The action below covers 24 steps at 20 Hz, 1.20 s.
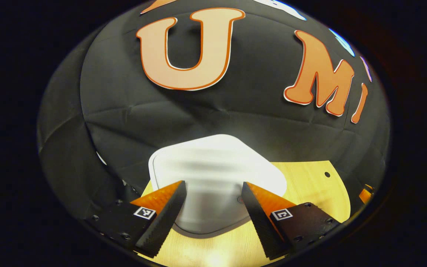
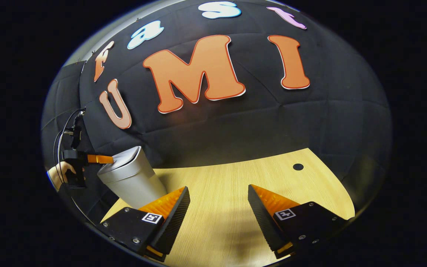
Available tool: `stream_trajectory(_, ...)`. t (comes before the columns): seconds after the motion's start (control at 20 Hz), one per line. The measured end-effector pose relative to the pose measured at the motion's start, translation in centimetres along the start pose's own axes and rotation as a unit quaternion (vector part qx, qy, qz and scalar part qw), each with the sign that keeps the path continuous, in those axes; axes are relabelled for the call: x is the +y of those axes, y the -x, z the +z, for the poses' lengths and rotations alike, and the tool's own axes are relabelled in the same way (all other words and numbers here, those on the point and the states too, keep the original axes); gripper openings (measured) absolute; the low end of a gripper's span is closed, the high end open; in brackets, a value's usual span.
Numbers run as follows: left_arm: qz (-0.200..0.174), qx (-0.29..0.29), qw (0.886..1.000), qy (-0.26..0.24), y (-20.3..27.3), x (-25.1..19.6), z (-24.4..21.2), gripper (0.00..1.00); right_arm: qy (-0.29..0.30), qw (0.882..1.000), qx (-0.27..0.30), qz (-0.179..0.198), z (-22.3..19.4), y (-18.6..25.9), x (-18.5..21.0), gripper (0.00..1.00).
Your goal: Press the lid of the desktop garbage bin to open it, pick up the crumpled paper on the desktop and throw it into the bin, then pick up the pop can on the desktop and drop it into the bin, and finally close the garbage bin lid.
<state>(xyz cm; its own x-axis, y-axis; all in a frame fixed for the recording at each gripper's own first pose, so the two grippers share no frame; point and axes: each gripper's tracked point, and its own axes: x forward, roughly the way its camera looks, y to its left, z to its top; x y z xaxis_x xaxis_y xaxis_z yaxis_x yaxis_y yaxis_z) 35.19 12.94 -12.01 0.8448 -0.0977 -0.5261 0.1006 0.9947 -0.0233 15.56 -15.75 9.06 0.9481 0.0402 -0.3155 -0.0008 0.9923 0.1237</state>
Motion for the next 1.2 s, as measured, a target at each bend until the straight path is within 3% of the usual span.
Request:
stream_trajectory(0.5,0.014,-0.021,0.999,-0.03,-0.6,0.3,-0.3,0.99,0.004,1.0,0.014,0.014,-0.6,-0.6,0.2,0.94)
stream_trajectory(0.8,0.013,-0.053,0.999,0.001,-0.6,-0.1,0.5,0.98,0.012,1.0,0.015,0.018,-0.6,-0.4,0.1,0.94)
stream_trajectory(1.0,0.028,-0.042,0.999,-0.003,-0.4,0.3,0.6,0.96,0.018,1.0,0.003,0.004,0.5,0.2,-1.1,0.94)
stream_trajectory(1.2,0.015,-0.064,0.998,0.017,0.2,-0.7,2.6,0.97,0.024,1.0,-0.01,-0.009,1.6,0.7,-1.7,0.94)
